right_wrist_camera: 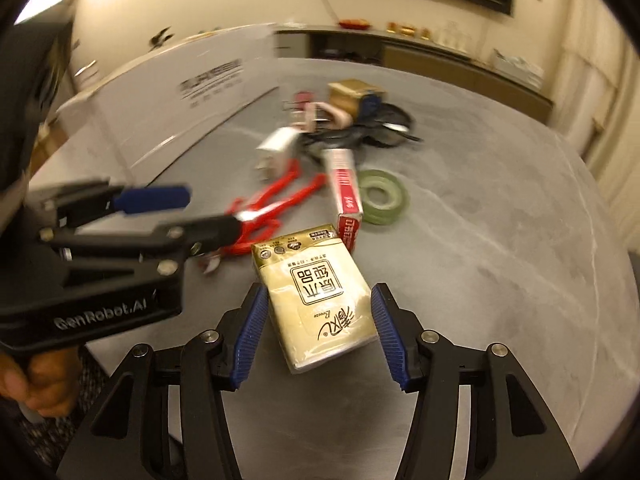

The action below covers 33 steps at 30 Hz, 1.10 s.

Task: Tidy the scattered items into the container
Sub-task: 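Grasp the cream tissue pack with the right tool while the left tool approaches the red figure, then grasp the red toy figure with the left tool while the right tool lifts the tissue pack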

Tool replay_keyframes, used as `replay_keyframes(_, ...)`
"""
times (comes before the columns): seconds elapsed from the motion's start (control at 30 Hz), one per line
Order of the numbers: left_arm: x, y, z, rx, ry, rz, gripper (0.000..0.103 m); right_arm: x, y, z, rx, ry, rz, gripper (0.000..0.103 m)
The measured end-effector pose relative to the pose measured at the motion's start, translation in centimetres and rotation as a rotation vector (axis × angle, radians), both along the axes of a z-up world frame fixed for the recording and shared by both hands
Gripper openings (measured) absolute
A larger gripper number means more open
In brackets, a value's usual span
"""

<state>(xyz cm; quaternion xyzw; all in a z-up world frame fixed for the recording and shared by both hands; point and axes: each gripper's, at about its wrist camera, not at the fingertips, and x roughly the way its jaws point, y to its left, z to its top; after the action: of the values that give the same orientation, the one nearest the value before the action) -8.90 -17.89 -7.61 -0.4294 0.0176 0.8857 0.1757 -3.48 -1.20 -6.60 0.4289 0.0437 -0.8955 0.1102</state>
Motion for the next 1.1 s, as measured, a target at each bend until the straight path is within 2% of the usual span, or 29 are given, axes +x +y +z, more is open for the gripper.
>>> replay_keyframes(0.13,-1.4,0.3,-1.7,-0.016,-0.06,0.022,0.056,-0.2,1.3,0.2,-0.055,-0.002,-0.02,0.057)
replay_keyframes(0.17,-1.4,0.2,-1.7,-0.03,-0.042,0.033,0.056,-0.2,1.3,0.3,-0.051,0.006,-0.012,0.057)
replay_keyframes(0.23,-1.4,-0.4,-1.8,-0.045,-0.042,0.056,0.056,-0.4,0.9,0.1,-0.017,0.015,0.009,0.059)
replay_keyframes(0.3,-1.4,-1.2,-1.5,0.011,-0.051,0.048,0.056,-0.8,0.6,-0.1,0.034,0.022,0.019,0.06)
replay_keyframes(0.37,-1.5,-1.2,-1.2,0.017,-0.036,0.034,0.056,-1.2,0.6,-0.3,0.054,0.021,0.02,0.06)
replay_keyframes(0.43,-1.7,-0.6,-1.0,0.001,-0.016,0.016,0.06,-1.4,0.9,-0.6,0.022,-0.005,0.021,0.06)
replay_keyframes(0.57,-2.8,0.6,-1.9,-0.047,-0.023,0.012,0.06,-1.4,1.8,-0.3,-0.126,-0.046,0.036,0.06)
replay_keyframes(0.63,-2.9,0.6,-1.8,-0.021,-0.024,-0.007,0.05,-1.3,1.9,0.0,-0.097,-0.015,0.026,0.06)
replay_keyframes(0.73,-2.9,0.3,-1.7,-0.026,-0.026,0.004,0.05,-1.8,1.8,0.0,-0.05,0.008,0.022,0.062)
replay_keyframes(0.83,-3.2,-0.5,-1.7,0.022,-0.063,0.008,0.051,-2.5,1.9,-0.2,-0.096,-0.015,0.033,0.062)
replay_keyframes(0.87,-3.3,-0.6,-1.6,0.033,-0.072,0.012,0.051,-2.7,1.8,-0.3,-0.112,-0.025,0.04,0.062)
replay_keyframes(0.93,-3.8,-0.7,-1.7,0.041,-0.085,0.019,0.064,-3.0,1.3,-0.9,-0.1,-0.042,0.045,0.062)
replay_keyframes(1.0,-4.1,-0.2,-1.8,0.005,-0.073,0.022,0.067,-3.2,0.6,-1.5,-0.074,-0.061,0.054,0.063)
replay_keyframes(1.07,-4.1,0.5,-1.8,-0.03,-0.064,0.008,0.064,-3.0,0.2,-1.6,-0.052,-0.049,0.055,0.063)
replay_keyframes(1.1,-4.1,0.7,-1.8,-0.046,-0.054,0.005,0.05,-2.9,0.2,-1.6,-0.057,-0.048,0.055,0.061)
